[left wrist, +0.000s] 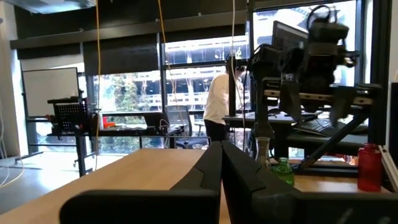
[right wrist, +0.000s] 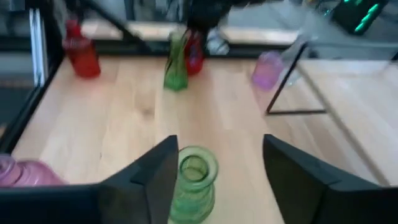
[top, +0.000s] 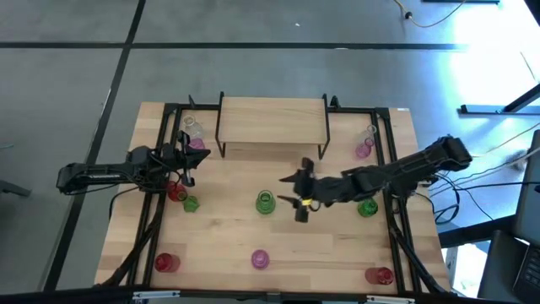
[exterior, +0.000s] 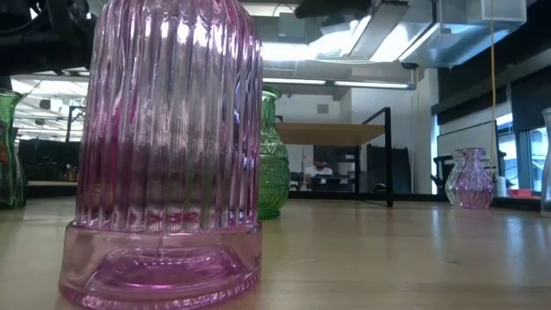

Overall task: Sort vases onto shelf
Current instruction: Put the middle green vase on the shelf

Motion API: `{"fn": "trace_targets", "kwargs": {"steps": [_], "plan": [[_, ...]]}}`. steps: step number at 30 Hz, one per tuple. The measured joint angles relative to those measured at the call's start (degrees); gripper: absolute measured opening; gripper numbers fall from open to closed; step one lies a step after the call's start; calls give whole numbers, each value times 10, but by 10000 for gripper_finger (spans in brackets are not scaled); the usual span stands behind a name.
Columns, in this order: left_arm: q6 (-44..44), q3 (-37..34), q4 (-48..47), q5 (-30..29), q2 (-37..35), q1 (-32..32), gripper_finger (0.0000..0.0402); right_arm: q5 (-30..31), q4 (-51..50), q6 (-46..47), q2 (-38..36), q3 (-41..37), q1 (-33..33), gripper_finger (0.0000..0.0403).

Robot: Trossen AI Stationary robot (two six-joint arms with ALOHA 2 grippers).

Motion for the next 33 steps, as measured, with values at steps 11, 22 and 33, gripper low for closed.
{"fn": "trace_targets", "kwargs": {"steps": [11,22,33], "plan": [[0,0,0,0,0,0,0,-163,-234,2,164,237,-34,240],[0,0,-2,-11,2,0,0,-152,-275,-2,220,269,-42,223],[-14,0,-3,-11,2,0,0,-152,-279,2,261,269,-42,222]]}}
